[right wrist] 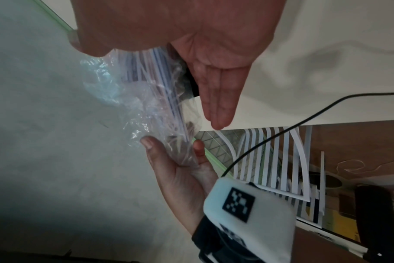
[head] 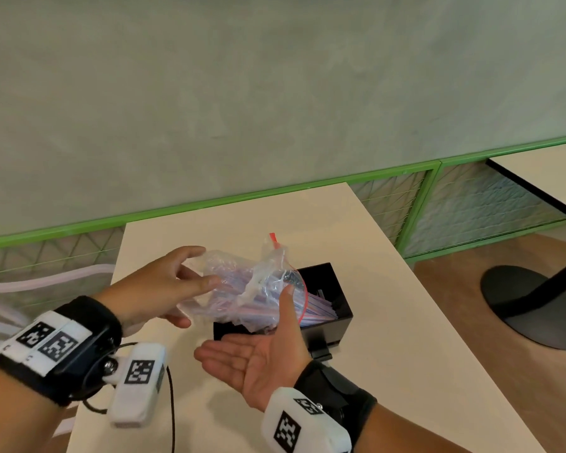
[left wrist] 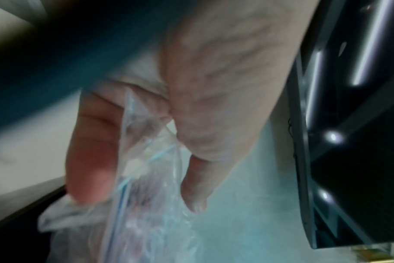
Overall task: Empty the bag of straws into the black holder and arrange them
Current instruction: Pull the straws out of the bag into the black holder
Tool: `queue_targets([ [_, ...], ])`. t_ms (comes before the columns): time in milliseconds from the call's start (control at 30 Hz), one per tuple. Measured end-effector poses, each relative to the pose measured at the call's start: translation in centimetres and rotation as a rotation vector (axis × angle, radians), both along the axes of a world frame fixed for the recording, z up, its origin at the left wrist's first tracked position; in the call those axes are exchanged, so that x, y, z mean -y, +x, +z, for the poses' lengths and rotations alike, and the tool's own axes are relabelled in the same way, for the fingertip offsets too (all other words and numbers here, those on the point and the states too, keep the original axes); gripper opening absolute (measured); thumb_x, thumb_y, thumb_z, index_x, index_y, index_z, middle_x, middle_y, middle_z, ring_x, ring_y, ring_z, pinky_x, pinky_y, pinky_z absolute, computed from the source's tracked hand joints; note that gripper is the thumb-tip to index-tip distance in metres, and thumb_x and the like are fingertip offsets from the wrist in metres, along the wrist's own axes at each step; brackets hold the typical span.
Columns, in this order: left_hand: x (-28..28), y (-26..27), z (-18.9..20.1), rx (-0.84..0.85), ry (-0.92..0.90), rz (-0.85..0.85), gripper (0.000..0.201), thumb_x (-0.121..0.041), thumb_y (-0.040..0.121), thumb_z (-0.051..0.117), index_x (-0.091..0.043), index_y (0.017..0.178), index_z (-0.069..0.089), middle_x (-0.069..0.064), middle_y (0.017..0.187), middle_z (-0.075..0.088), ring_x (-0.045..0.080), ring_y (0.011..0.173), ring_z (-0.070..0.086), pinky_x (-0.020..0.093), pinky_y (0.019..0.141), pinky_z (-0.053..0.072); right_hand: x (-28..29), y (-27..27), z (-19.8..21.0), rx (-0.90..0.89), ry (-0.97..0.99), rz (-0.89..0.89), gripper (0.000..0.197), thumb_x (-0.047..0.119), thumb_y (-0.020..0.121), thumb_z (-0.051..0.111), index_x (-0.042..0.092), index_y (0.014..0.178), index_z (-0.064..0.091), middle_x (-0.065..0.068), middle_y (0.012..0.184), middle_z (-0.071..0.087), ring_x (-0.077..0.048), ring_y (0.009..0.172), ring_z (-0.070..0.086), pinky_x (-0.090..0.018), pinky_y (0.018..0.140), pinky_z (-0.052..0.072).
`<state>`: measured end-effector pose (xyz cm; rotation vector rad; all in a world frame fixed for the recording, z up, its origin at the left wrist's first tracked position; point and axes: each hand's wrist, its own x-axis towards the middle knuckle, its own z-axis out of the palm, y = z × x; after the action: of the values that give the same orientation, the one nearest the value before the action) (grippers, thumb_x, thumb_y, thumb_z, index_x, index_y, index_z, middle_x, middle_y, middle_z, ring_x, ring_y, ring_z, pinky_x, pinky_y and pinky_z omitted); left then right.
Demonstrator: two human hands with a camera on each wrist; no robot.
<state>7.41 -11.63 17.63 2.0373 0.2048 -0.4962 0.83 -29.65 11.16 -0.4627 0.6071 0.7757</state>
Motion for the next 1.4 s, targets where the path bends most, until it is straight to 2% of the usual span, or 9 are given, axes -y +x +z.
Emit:
queue_targets([
  [133, 2.7, -1.7, -2.0, 0.141, 0.138, 0.132, 0.059, -0.052, 0.089, 0.067, -0.03, 0.139, 0.046, 0.017, 0.108, 0.06, 0.022, 0.074, 0.061, 0.03, 0.049, 0.05, 1.8, -1.2, 0.0, 0.028, -0.06, 0.131, 0.133, 0.095, 0.065, 0.051, -0.018, 0.135, 0.053, -0.04, 0.126, 0.066, -0.049, 0.095, 0.077, -0.048, 0.076, 0.065],
  [233, 3.7, -2.0, -2.8, 0.233, 0.22, 0.158, 0.059, -0.061, 0.085, 0.064, -0.031, 0.133, 0.049, 0.007, 0.104, 0.059, 0.023, 0.08, 0.064, 0.031, 0.059, 0.05, 3.5, -2.1, -0.3, 0.068, -0.137, 0.241, 0.13, 0.097, 0.065, 0.047, -0.016, 0.129, 0.061, -0.037, 0.117, 0.072, -0.046, 0.095, 0.078, -0.047, 0.074, 0.065],
  [400, 1.5, -2.1, -0.4, 0.334, 0.185, 0.228, 0.027, -0.035, 0.088, 0.074, -0.027, 0.112, 0.064, 0.004, 0.089, 0.065, 0.02, 0.072, 0.061, 0.03, 0.06, 0.042, 6.6, -3.5, -1.2, 0.161, -0.251, 0.302, 0.118, 0.094, 0.073, 0.046, -0.011, 0.122, 0.066, -0.031, 0.103, 0.076, -0.043, 0.086, 0.077, -0.042, 0.064, 0.063],
  [633, -1.4, -4.2, 0.7, 0.359, 0.144, 0.316, 0.022, -0.021, 0.09, 0.074, -0.025, 0.111, 0.069, 0.001, 0.079, 0.062, 0.016, 0.067, 0.056, 0.03, 0.058, 0.042, 10.2, -4.2, -2.4, 0.445, -0.791, 0.243, 0.038, 0.041, 0.102, 0.059, 0.005, 0.098, 0.068, -0.001, 0.056, 0.052, -0.018, 0.047, 0.051, -0.026, 0.046, 0.038],
  [833, -2.7, -6.0, 2.9, 0.427, 0.2, 0.315, 0.023, -0.021, 0.092, 0.072, -0.027, 0.113, 0.069, -0.001, 0.083, 0.064, 0.019, 0.077, 0.059, 0.033, 0.066, 0.045, 12.4, -4.3, -2.7, 0.546, -0.98, 0.26, 0.033, 0.03, 0.101, 0.063, -0.002, 0.092, 0.065, -0.001, 0.058, 0.051, -0.017, 0.051, 0.05, -0.027, 0.049, 0.04],
  [967, -3.7, -6.7, 4.6, 0.477, 0.242, 0.301, 0.024, -0.02, 0.091, 0.072, -0.029, 0.113, 0.07, 0.001, 0.088, 0.067, 0.022, 0.084, 0.063, 0.041, 0.078, 0.05, 12.9, -4.4, -2.5, 0.609, -1.043, 0.263, 0.027, 0.025, 0.1, 0.065, 0.008, 0.08, 0.062, -0.004, 0.06, 0.055, -0.016, 0.053, 0.052, -0.028, 0.053, 0.044],
  [1100, -5.0, -7.4, 5.5, 0.5, 0.235, 0.315, 0.027, -0.017, 0.092, 0.071, -0.029, 0.116, 0.07, 0.009, 0.097, 0.07, 0.031, 0.095, 0.066, 0.033, 0.074, 0.049, 13.1, -4.4, -2.4, 0.653, -1.113, 0.296, 0.021, 0.022, 0.1, 0.065, 0.004, 0.089, 0.067, -0.005, 0.06, 0.059, -0.01, 0.048, 0.054, -0.025, 0.052, 0.047],
  [1233, -6.9, -8.7, 5.6, 0.514, 0.235, 0.363, 0.028, -0.02, 0.093, 0.069, -0.034, 0.116, 0.069, 0.004, 0.093, 0.068, 0.026, 0.09, 0.066, 0.046, 0.085, 0.054, 13.0, -4.5, -2.6, 0.673, -1.116, 0.298, 0.016, 0.017, 0.099, 0.066, 0.006, 0.09, 0.07, -0.005, 0.062, 0.061, -0.01, 0.05, 0.057, -0.023, 0.052, 0.049],
  [1400, -8.4, -10.2, 4.8, 0.529, 0.191, 0.417, 0.026, -0.016, 0.096, 0.065, -0.038, 0.11, 0.069, 0.005, 0.092, 0.063, 0.017, 0.075, 0.056, 0.034, 0.066, 0.045, 12.7, -4.5, -3.2, 0.67, -1.113, 0.31, 0.015, 0.016, 0.099, 0.067, 0.002, 0.094, 0.071, -0.005, 0.063, 0.061, -0.012, 0.053, 0.058, -0.024, 0.053, 0.049],
])
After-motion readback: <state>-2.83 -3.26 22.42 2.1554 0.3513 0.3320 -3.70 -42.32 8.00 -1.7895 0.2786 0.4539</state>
